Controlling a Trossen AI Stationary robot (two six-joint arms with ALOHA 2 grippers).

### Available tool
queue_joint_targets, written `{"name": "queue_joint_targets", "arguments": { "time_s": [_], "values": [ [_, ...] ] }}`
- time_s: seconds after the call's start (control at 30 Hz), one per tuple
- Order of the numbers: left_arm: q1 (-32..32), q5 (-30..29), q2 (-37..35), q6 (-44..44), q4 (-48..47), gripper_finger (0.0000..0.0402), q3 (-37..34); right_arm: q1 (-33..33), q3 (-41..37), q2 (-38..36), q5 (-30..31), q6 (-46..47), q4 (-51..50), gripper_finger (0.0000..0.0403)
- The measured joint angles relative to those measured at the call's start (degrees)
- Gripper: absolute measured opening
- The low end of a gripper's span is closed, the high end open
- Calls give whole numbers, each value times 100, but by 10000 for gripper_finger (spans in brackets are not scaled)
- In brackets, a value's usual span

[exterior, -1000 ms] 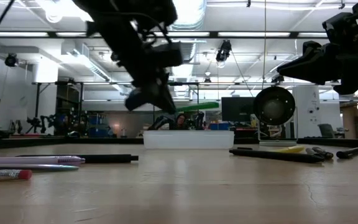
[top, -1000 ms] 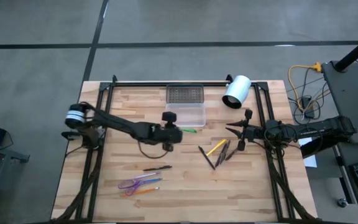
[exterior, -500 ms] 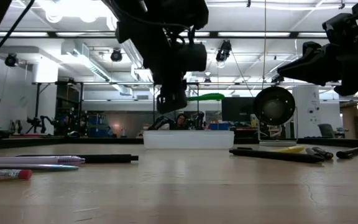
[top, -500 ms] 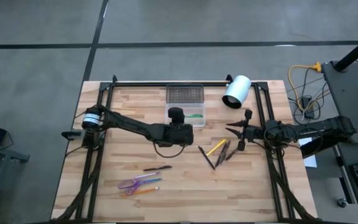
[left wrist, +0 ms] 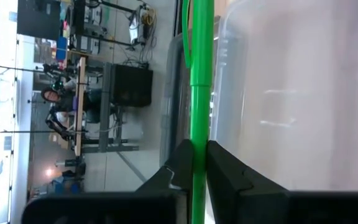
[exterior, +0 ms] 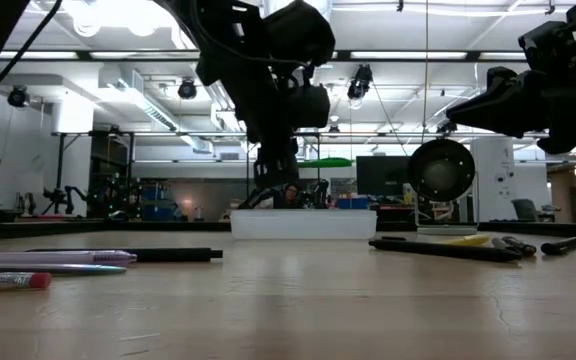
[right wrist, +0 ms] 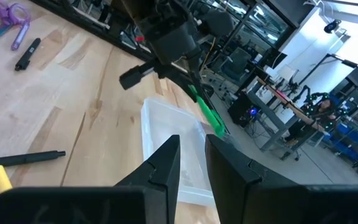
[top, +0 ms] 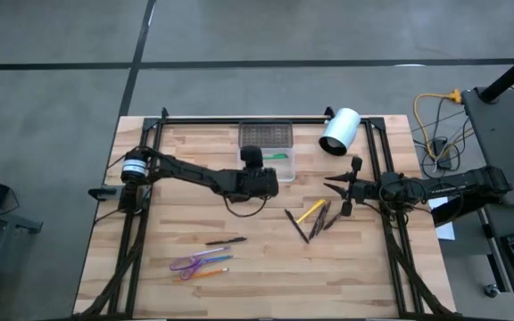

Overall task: Pick & place school supplies into a supply box
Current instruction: Put the green pen into the black box, then put the black pen into the black box

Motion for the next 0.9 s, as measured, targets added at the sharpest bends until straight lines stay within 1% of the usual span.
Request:
{"name": "queue_joint_targets", "arguments": {
  "time_s": [0.33, 0.9],
  "values": [
    [42, 6, -7, 0, 9, 56, 0, 0, 0, 0, 0, 6, -2, 68],
    [-19, 15, -57, 0, -33, 61, 0, 0, 0, 0, 0, 6, -2, 68]
  ]
}}
